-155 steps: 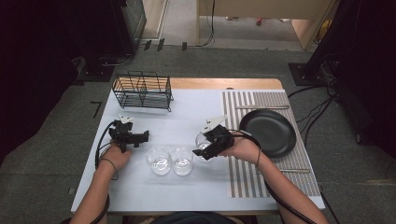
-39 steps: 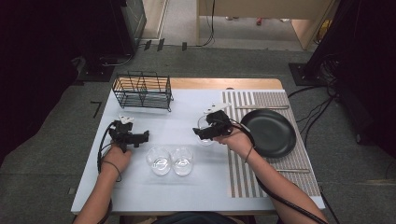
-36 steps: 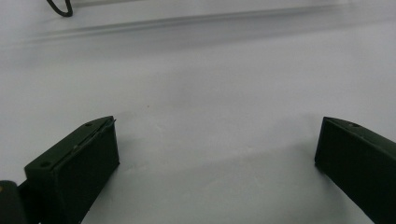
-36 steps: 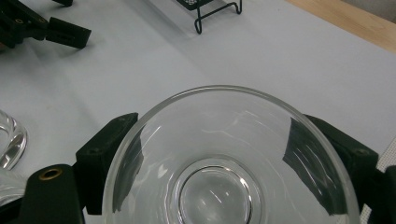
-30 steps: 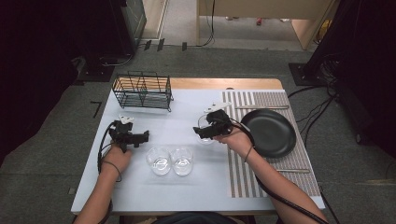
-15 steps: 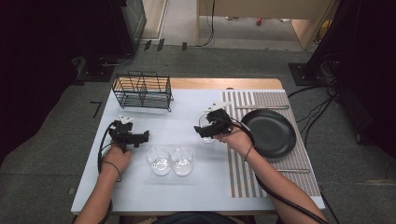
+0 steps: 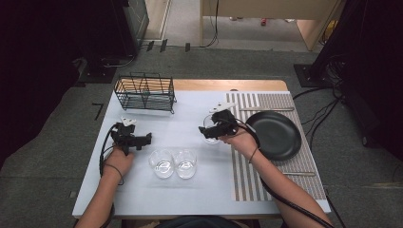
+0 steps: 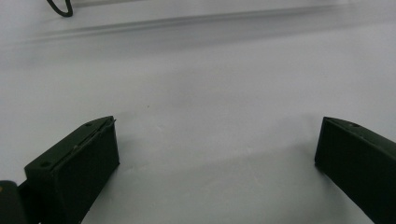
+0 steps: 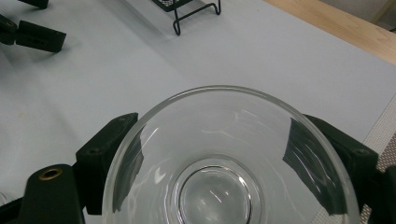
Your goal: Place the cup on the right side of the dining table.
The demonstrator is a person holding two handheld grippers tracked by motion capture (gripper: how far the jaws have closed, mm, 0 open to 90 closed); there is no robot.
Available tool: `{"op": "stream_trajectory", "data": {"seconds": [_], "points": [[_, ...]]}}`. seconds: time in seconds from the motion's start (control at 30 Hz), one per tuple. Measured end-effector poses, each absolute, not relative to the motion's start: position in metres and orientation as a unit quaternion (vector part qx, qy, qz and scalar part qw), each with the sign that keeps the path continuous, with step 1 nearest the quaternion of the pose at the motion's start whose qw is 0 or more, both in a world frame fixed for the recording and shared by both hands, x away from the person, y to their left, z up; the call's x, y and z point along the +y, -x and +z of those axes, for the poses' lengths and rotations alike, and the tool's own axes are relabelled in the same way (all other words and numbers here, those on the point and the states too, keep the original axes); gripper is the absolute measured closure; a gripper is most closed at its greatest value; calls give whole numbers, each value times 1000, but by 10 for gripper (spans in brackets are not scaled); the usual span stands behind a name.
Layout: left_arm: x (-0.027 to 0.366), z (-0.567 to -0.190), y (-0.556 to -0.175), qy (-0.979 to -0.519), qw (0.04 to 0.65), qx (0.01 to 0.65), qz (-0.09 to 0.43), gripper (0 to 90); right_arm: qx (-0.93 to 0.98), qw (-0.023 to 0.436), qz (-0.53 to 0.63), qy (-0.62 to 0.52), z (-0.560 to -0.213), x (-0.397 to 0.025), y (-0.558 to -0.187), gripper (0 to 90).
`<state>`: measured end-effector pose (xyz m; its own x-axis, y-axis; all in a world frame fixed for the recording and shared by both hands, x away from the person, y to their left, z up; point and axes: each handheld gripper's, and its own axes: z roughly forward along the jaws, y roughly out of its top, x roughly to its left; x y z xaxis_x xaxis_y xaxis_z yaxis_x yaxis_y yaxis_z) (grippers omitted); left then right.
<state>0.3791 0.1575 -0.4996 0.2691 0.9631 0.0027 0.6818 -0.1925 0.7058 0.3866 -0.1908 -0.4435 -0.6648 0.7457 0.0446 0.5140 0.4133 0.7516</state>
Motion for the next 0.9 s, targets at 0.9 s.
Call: {"op": "stream_trajectory", "data": {"seconds": [0.9], "points": [[157,-500,-379,-736,303,558,232,0,815,160,385,-402,-444,-201,-395,180]]}}
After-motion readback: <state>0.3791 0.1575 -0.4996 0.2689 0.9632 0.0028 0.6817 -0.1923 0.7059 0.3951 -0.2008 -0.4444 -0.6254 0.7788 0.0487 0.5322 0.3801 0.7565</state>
